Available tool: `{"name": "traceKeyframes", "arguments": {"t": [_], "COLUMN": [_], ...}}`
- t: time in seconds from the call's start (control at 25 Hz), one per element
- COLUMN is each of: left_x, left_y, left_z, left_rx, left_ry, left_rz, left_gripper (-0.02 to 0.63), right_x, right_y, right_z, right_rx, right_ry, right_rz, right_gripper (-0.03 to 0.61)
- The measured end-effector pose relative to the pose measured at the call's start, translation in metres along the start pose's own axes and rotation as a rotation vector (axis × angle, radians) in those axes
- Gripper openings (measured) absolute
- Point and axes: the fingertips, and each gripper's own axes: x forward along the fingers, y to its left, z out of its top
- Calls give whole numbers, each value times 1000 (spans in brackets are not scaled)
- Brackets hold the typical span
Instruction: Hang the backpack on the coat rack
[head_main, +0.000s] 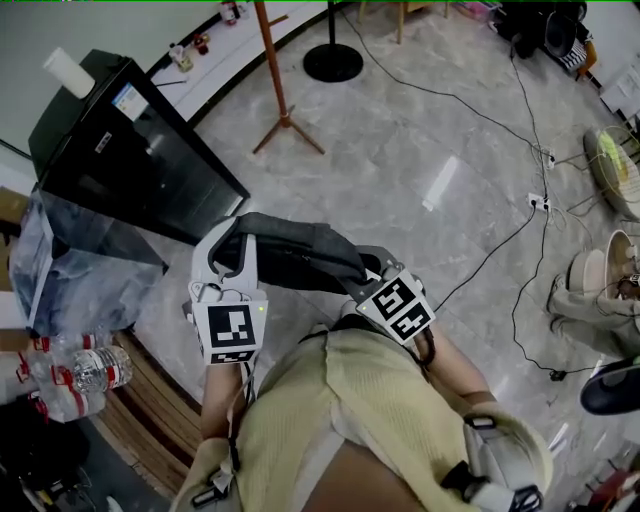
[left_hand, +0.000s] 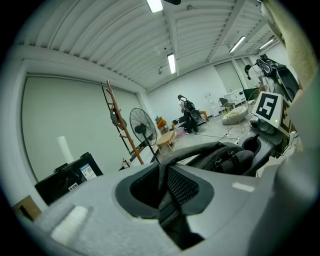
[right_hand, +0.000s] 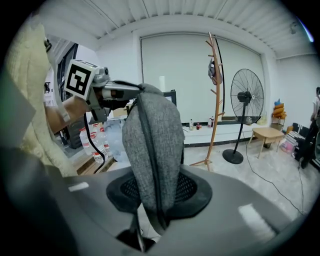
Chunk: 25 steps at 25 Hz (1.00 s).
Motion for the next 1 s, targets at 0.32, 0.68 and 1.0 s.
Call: {"name": "traceKeyframes", "arguments": {"t": [0.32, 0.68, 1.0], "left_x": [22, 44, 91], "left_y": [-7, 1, 26], "left_z": [9, 16, 20], "left_rx": [8, 25, 23], "left_ry": [10, 15, -13], "left_rz": [8, 3, -26], "left_gripper": [46, 46, 46], "right_x": [-3, 0, 21], "right_y": [-38, -78, -116], "right_z": [6, 25, 47], "right_rx": [15, -18, 20], "right_ry": [-51, -108, -122], "right_rz": [-37, -96, -135], "right_gripper": [103, 104, 104]}}
